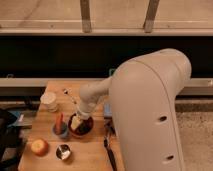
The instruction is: Wipe purple bowl with eraser
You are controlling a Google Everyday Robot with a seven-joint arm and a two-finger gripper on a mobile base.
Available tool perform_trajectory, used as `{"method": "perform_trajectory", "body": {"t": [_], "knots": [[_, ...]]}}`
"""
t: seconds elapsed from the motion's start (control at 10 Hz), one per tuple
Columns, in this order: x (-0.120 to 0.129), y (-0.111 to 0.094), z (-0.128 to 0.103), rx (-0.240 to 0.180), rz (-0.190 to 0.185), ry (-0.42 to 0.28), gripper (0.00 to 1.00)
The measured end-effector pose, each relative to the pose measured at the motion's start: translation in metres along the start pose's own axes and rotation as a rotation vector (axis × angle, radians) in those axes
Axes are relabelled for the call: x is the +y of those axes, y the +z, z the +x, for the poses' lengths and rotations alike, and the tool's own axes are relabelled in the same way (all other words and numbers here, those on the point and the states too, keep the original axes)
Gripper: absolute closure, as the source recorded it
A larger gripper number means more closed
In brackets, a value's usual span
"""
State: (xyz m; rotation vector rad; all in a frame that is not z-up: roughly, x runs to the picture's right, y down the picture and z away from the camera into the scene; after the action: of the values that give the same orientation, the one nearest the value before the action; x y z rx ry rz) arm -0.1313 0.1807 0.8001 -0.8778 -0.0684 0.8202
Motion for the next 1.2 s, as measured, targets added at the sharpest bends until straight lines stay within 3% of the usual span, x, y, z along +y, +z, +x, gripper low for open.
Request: {"method": "perform_trajectory", "body": {"t": [0.4,0.5,0.8,1.0,1.2], "knots": [[-0.002,-0.004,0.002,-0.022,0.003,0.009,0.94],[-0.003,-0.007,0.002,-0.032,0.000,0.010,0.99],[-0.003,-0.036,-0.003,-0.088,0.002,0.003,1.00],[0.000,-0.076,-0.008,-0.135,0.017,-0.009,1.00],[0.000,-0.129,-0.012,-0.207,0.055,-0.015,1.00]]}}
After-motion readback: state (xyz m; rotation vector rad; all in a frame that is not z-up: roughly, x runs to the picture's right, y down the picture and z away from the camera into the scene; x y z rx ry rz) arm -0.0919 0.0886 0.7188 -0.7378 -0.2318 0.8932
